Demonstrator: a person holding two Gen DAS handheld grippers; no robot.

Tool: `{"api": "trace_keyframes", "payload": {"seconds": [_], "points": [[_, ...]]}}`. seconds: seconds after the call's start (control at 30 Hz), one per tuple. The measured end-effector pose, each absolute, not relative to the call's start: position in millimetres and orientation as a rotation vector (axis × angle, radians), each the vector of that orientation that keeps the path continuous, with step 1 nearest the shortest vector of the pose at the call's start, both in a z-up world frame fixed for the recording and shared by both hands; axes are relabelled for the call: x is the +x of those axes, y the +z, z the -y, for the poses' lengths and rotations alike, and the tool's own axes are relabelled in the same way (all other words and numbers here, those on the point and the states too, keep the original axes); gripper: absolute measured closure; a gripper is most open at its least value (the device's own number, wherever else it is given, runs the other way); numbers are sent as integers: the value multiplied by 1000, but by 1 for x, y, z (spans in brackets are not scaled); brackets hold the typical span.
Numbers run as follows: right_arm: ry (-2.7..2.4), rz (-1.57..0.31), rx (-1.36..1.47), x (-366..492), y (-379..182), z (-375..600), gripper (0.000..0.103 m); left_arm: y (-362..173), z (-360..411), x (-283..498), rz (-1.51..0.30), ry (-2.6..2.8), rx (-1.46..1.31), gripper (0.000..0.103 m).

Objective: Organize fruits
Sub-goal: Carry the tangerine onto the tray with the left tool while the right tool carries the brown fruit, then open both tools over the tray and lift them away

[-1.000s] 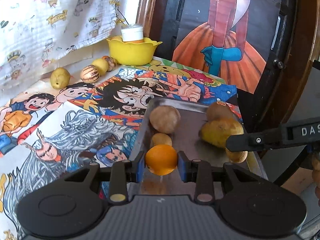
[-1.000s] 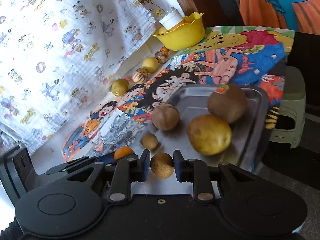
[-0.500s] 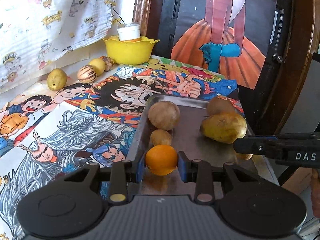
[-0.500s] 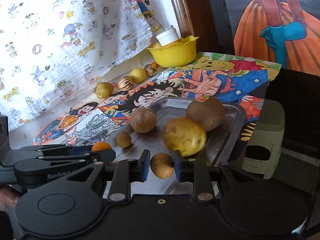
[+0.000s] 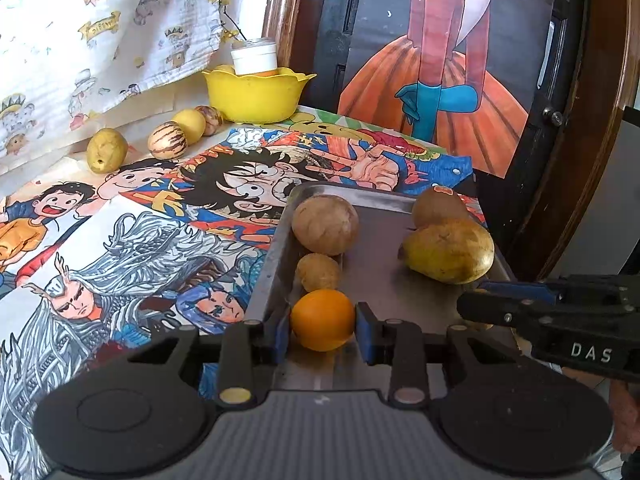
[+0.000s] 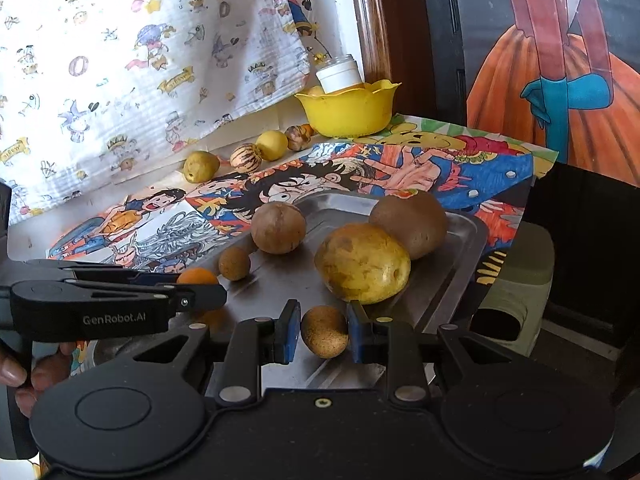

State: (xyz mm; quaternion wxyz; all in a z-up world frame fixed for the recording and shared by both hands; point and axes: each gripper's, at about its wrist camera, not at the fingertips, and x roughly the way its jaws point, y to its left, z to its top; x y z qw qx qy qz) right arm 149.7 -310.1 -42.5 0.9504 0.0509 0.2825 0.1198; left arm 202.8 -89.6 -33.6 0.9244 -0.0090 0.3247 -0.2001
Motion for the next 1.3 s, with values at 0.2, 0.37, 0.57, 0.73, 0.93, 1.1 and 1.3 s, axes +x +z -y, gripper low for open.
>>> {"api": "trace_keyframes", "payload": {"seconds": [0.2, 0.37, 0.57, 0.73, 0.93, 1.1, 1.3], "points": [[238, -582, 118, 149, -45, 310, 72, -34, 87, 202, -675, -410, -34, 65], [241, -579, 136, 142, -45, 312, 67, -32, 85, 201, -681, -399, -56, 64], [237, -545, 150, 120, -36, 320, 48, -20, 83, 191, -641, -374, -74, 39], [229, -508, 134, 97, -27, 316, 27, -10, 79, 178, -619, -368, -85, 26], [228, -483, 120, 68, -20, 303, 9, 2, 65, 152, -582, -333, -81, 2], [260, -481, 110, 48, -16, 291, 1, 5, 50, 126, -568, -339, -28, 0], [295, -552, 119, 36, -15, 285, 1, 0, 36, 104, -568, -331, 25, 0]]}}
